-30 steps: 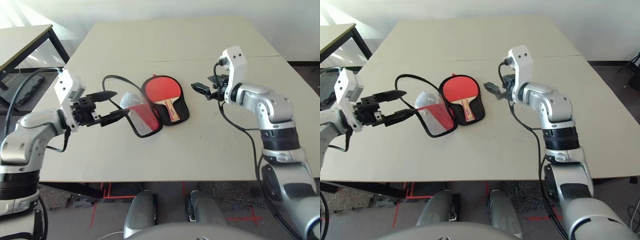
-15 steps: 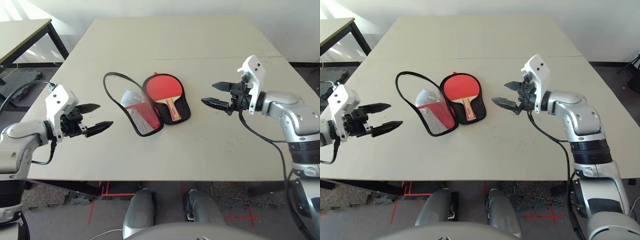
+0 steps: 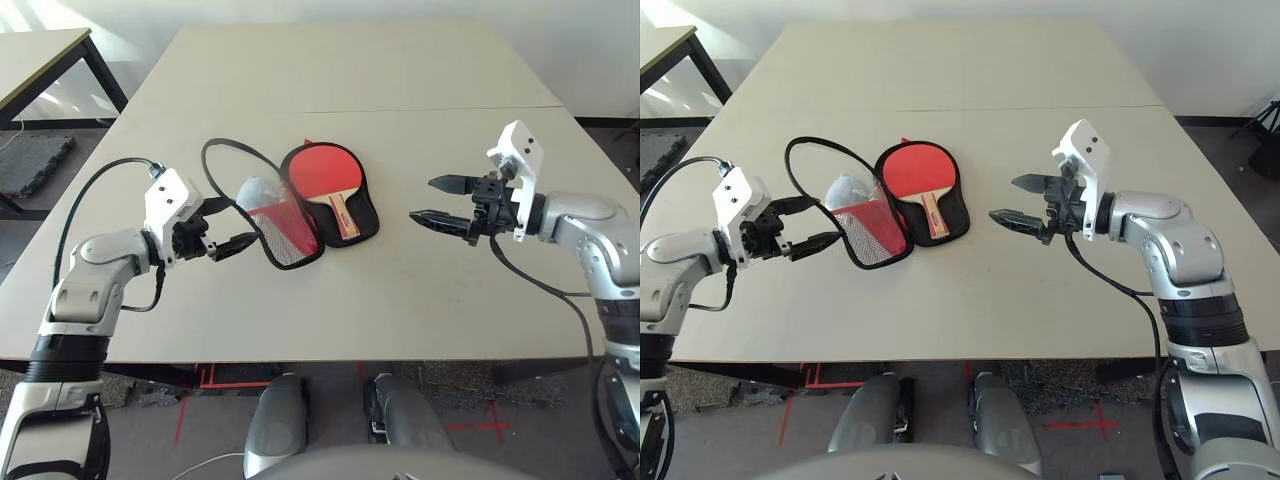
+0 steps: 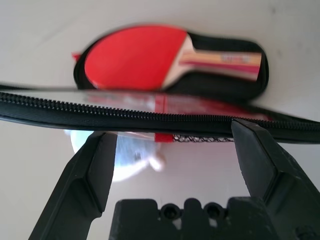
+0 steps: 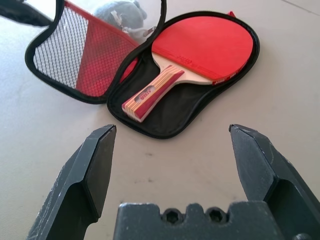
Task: Store the ping-pong paddle in its case and zip it.
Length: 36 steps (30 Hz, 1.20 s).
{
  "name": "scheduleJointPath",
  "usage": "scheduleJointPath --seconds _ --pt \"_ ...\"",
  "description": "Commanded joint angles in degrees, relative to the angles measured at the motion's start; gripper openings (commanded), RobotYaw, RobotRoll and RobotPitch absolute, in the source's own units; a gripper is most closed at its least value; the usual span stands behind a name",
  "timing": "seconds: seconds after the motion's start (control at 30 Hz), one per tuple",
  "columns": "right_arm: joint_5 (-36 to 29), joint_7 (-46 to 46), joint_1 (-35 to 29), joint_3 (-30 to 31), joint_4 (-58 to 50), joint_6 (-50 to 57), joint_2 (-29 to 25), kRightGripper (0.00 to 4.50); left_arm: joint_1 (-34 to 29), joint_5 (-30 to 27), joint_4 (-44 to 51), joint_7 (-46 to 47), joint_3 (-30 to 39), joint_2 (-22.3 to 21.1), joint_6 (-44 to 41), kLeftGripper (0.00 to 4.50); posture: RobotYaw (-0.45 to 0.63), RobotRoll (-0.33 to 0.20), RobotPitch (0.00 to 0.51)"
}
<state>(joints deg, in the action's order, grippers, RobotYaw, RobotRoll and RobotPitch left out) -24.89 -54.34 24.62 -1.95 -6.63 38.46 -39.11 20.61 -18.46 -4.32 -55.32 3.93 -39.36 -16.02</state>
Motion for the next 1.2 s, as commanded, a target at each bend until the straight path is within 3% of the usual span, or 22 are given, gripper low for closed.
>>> scheduleJointPath --seconds 0.03,0.43,0.5,0.63,0.9,1.2 --pt "-1.12 1.42 -1.16 -1.19 -1.97 0.99 -0.08 4.48 3.14 0.18 -0.57 0.53 -1.13 1.4 -0.14 4.5 0.06 0.0 0.12" --pt "-3.12 8.08 -4.45 -2.96 -5.34 5.09 2.29 4.48 16.34 4.18 -12.59 -0.06 -8.55 12.73 5.84 4.5 -0.01 0.0 0.133" --pt "-4.74 10.96 -5.39 -3.75 -7.03 8.15 4.29 4.48 19.23 5.26 -17.68 -0.48 -10.19 16.24 8.29 4.5 -0.03 0.0 0.133" --pt "-8.16 15.57 -5.38 -5.41 -8.67 13.4 8.54 4.48 21.89 6.54 -24.42 -1.59 -11.03 19.23 12.31 4.5 -0.05 0.0 0.135" --pt "-15.66 21.97 -3.29 -9.83 -4.25 23.05 16.22 4.48 18.68 3.76 -21.03 -3.34 -7.66 15.0 9.52 4.5 0.01 0.0 0.136" --pt "-14.55 22.38 2.99 -7.76 8.57 21.45 20.33 4.48 7.25 1.35 -8.49 -2.51 -3.21 7.91 3.57 4.5 0.1 0.0 0.124"
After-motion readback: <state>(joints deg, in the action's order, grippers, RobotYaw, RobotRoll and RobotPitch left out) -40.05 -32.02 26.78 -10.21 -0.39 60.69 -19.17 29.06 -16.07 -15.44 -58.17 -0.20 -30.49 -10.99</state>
